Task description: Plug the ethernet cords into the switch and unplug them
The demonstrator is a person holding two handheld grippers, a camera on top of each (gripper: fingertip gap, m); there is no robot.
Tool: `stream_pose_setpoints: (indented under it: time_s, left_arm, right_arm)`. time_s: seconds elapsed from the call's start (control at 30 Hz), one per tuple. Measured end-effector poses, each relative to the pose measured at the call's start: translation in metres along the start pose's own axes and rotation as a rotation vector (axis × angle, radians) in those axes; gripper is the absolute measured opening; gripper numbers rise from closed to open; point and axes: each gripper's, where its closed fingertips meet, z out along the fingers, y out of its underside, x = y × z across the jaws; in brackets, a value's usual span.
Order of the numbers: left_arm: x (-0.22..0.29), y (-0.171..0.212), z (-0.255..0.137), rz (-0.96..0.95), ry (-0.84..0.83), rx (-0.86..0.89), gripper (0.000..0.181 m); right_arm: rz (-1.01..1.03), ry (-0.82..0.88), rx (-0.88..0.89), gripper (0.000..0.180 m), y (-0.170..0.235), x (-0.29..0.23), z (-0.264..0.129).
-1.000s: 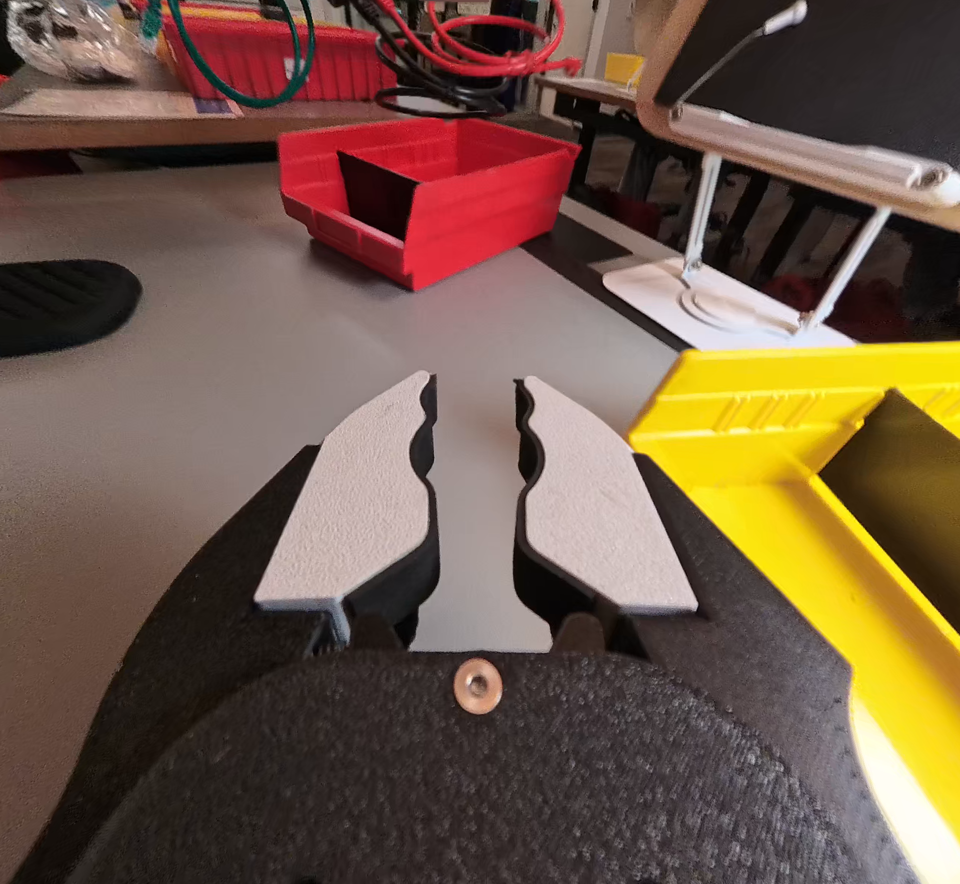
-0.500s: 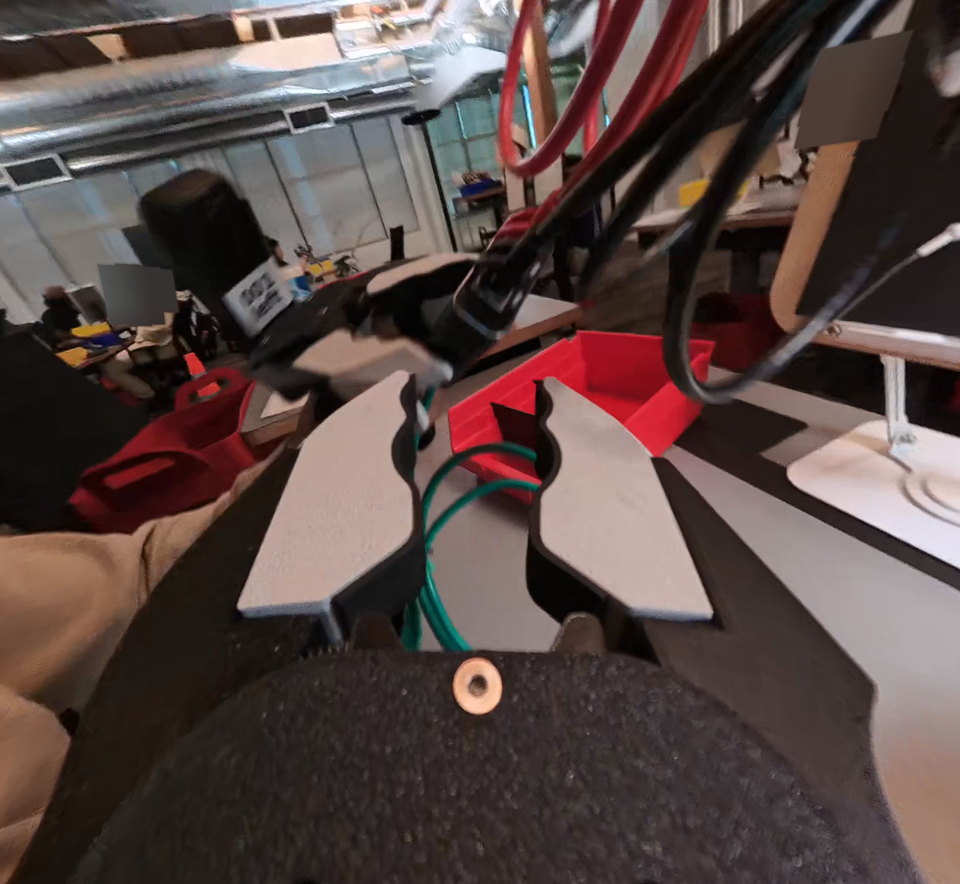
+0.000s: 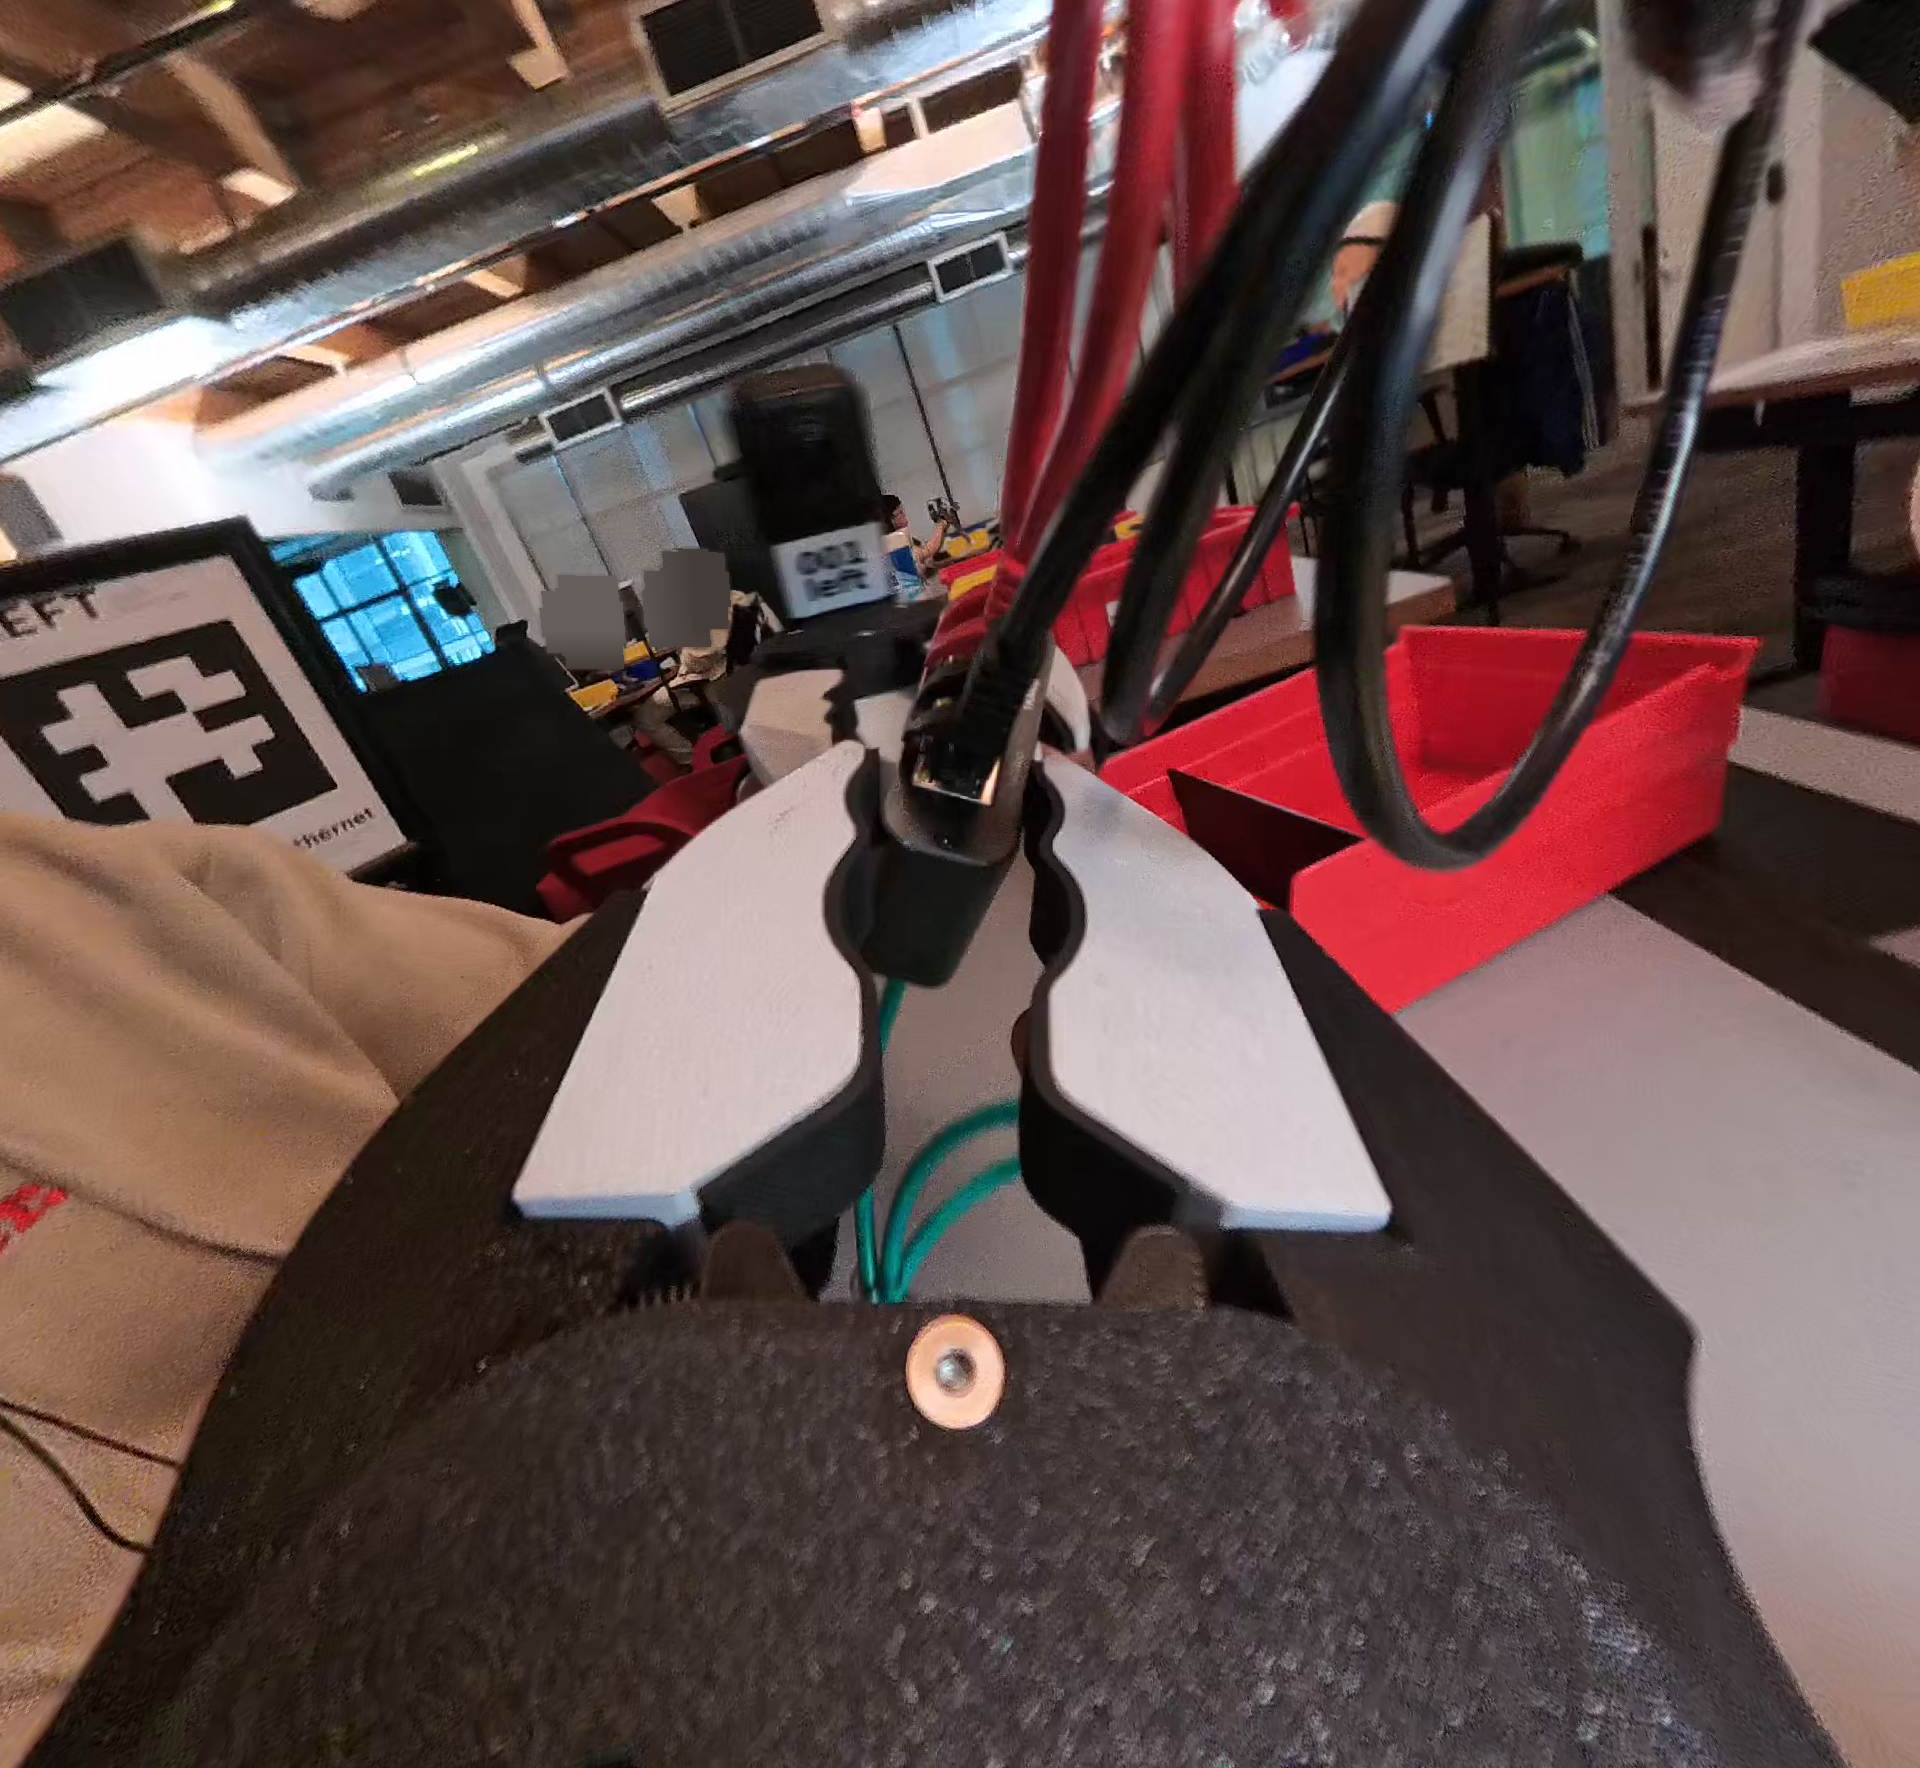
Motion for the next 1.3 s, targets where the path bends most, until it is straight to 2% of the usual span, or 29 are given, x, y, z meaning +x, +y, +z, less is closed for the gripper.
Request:
stream_pose_setpoints:
  time_s: [0.07, 0.13, 0.17, 0.23, 0.3, 0.5, 0.63, 0.73, 0.77, 0.87, 1.0, 1.17, 1.3]
  left_arm:
    - [0.010, 0.002, -0.001, -0.141, 0.146, 0.010, 0.051]
    - [0.023, 0.006, 0.002, -0.192, 0.245, -0.005, 0.047]
    - [0.024, 0.009, 0.005, -0.180, 0.244, -0.015, 0.044]
    - [0.024, 0.014, 0.009, -0.102, 0.206, -0.043, 0.025]
    - [0.022, 0.019, 0.007, -0.051, 0.180, -0.098, 0.025]
    - [0.023, 0.035, -0.012, -0.024, 0.179, -0.312, 0.025]
    - [0.028, 0.052, -0.027, 0.000, 0.158, -0.493, 0.025]
    - [0.040, 0.053, -0.028, 0.013, 0.177, -0.535, 0.025]
    - [0.041, 0.054, -0.028, 0.023, 0.170, -0.551, 0.025]
    - [0.041, 0.054, -0.031, 0.073, 0.150, -0.557, 0.025]
    - [0.032, 0.026, -0.026, 0.077, 0.089, -0.374, 0.027]
    - [0.027, -0.020, -0.035, 0.074, 0.001, -0.127, 0.033]
    - [0.058, -0.024, -0.025, 0.083, 0.089, -0.102, 0.032]
  right_arm:
    - [-0.057, -0.012, 0.015, 0.025, 0.001, -0.006, 0.003]
    - [-0.098, -0.019, 0.038, 0.024, 0.003, -0.012, 0.008]
    - [-0.104, -0.031, 0.059, 0.024, 0.003, -0.015, 0.011]
    - [-0.101, -0.034, 0.095, 0.024, 0.002, -0.018, 0.014]
    - [-0.123, -0.020, 0.063, 0.024, 0.006, -0.018, 0.016]
    - [-0.295, 0.032, -0.252, 0.025, 0.035, -0.017, 0.015]
    - [-0.305, -0.005, -0.447, 0.038, 0.061, -0.025, 0.013]
    - [-0.404, 0.024, -0.562, 0.044, 0.089, -0.021, 0.021]
    - [-0.411, -0.001, -0.554, 0.033, 0.094, -0.026, 0.027]
    - [-0.361, -0.042, -0.491, 0.026, 0.094, -0.032, 0.035]
    - [-0.269, -0.042, -0.291, 0.025, 0.070, -0.028, 0.038]
    - [-0.197, -0.007, -0.055, 0.025, 0.034, -0.013, 0.023]
    - [-0.203, 0.007, 0.135, 0.025, 0.000, -0.012, 0.005]
